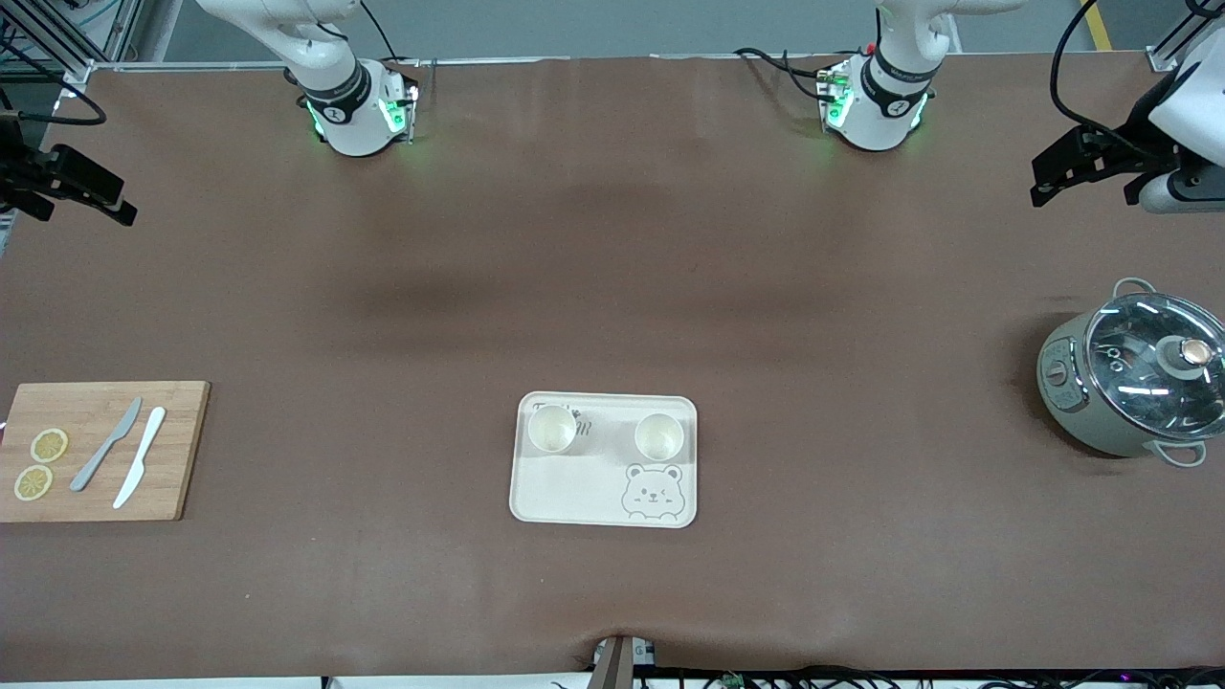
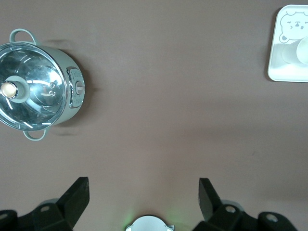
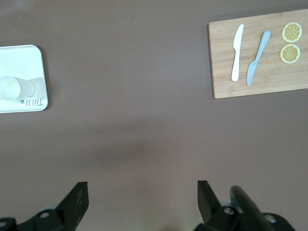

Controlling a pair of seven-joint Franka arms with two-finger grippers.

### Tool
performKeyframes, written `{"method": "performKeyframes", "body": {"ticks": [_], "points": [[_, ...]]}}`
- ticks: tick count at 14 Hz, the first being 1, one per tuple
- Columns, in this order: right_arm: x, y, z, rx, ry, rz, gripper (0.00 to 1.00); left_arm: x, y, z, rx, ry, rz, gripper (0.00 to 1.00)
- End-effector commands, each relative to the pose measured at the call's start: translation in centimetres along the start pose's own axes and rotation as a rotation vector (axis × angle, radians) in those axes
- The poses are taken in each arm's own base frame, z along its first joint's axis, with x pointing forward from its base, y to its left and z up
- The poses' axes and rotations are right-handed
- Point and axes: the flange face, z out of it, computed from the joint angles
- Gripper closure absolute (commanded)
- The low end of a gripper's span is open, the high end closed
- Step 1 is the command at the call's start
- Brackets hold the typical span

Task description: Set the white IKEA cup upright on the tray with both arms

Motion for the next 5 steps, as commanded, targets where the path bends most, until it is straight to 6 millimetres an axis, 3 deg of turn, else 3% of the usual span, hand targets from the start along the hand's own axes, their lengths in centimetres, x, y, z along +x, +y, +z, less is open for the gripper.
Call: {"method": "performKeyframes", "body": {"ticks": [1, 5], "points": [[0.25, 0.18, -0.53, -0.019, 0.008, -0.011, 0.00, 0.26, -0.08, -0.42, 0.018, 0.005, 0.002, 0.00], [0.26, 0.28, -0.54, -0.020, 0.008, -0.009, 0.00, 0.26, -0.14, -0.42, 0.017, 0.005, 0.001, 0.00]]}}
